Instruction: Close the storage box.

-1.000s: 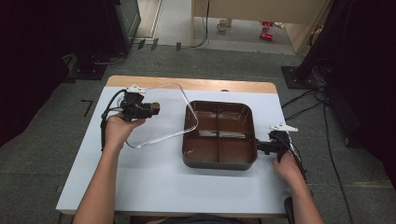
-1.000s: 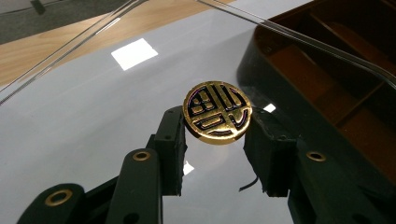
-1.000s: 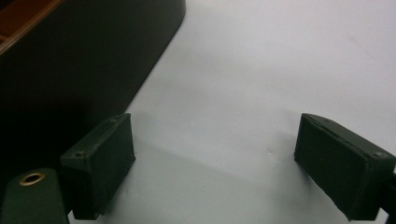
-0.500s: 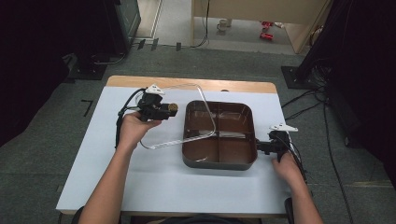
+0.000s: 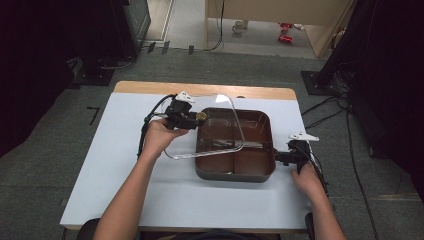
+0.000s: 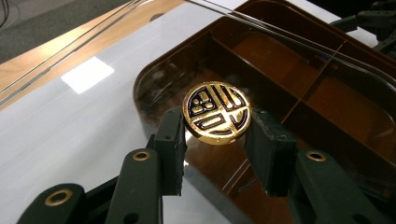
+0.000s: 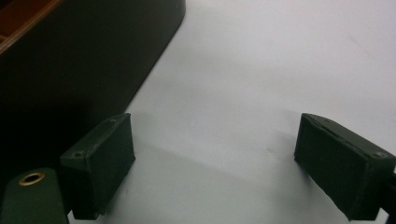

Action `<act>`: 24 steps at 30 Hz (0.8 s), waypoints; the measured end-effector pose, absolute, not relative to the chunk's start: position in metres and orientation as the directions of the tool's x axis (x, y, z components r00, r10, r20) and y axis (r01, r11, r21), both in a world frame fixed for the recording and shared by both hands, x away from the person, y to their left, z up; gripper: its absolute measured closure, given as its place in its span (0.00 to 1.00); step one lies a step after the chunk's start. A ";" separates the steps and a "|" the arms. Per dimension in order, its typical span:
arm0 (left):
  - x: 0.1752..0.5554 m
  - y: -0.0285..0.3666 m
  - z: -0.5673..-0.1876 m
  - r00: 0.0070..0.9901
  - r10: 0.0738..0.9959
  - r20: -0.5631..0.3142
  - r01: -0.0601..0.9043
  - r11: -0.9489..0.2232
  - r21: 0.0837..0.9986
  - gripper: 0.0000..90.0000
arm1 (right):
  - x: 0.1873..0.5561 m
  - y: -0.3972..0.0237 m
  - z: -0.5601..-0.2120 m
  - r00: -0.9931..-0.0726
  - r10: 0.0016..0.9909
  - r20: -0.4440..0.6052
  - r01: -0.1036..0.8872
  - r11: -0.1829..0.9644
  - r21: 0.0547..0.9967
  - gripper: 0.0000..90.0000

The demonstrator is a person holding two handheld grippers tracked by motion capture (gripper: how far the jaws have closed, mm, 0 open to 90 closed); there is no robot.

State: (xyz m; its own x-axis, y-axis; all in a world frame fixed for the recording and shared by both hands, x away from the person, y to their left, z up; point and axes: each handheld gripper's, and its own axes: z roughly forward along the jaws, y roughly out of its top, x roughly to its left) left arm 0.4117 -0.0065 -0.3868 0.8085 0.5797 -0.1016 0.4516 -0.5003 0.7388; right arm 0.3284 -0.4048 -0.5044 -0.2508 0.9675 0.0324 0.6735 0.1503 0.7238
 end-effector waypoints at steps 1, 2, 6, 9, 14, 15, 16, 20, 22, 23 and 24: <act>0.412 -0.009 -0.388 0.812 0.575 -0.103 0.450 -0.504 0.737 0.66 | 0.328 -0.405 -0.504 -0.251 0.967 0.032 0.673 0.150 0.724 0.13; 0.412 -0.012 -0.389 0.815 0.570 -0.102 0.449 -0.510 0.734 0.66 | 0.328 -0.405 -0.504 -0.251 0.967 0.033 0.674 0.150 0.724 0.13; 0.414 -0.025 -0.395 0.832 0.546 -0.094 0.437 -0.542 0.717 0.66 | 0.328 -0.405 -0.504 -0.251 0.967 0.033 0.674 0.150 0.723 0.13; 0.415 -0.037 -0.400 0.840 0.532 -0.104 0.438 -0.552 0.710 0.66 | 0.328 -0.405 -0.504 -0.251 0.967 0.033 0.674 0.150 0.724 0.13; 0.413 -0.057 -0.406 0.859 0.502 -0.100 0.419 -0.577 0.701 0.66 | 0.328 -0.405 -0.504 -0.251 0.967 0.033 0.674 0.150 0.724 0.13; 0.412 -0.061 -0.408 0.863 0.494 -0.102 0.415 -0.580 0.701 0.66 | 0.328 -0.405 -0.504 -0.251 0.967 0.034 0.674 0.150 0.724 0.13; 0.412 -0.064 -0.409 0.868 0.486 -0.103 0.410 -0.584 0.701 0.66 | 0.328 -0.405 -0.504 -0.251 0.967 0.033 0.673 0.150 0.724 0.13; 0.409 -0.076 -0.412 0.882 0.459 -0.105 0.394 -0.597 0.699 0.66 | 0.328 -0.405 -0.504 -0.251 0.968 0.033 0.673 0.150 0.724 0.13; 0.408 -0.081 -0.414 0.888 0.447 -0.108 0.388 -0.602 0.698 0.66 | 0.328 -0.405 -0.504 -0.251 0.967 0.033 0.673 0.150 0.724 0.13; 0.408 -0.083 -0.414 0.891 0.442 -0.109 0.385 -0.604 0.698 0.66 | 0.328 -0.405 -0.504 -0.251 0.967 0.033 0.673 0.150 0.724 0.13; 0.407 -0.087 -0.416 0.896 0.431 -0.111 0.378 -0.607 0.699 0.66 | 0.328 -0.405 -0.504 -0.252 0.967 0.032 0.673 0.152 0.723 0.13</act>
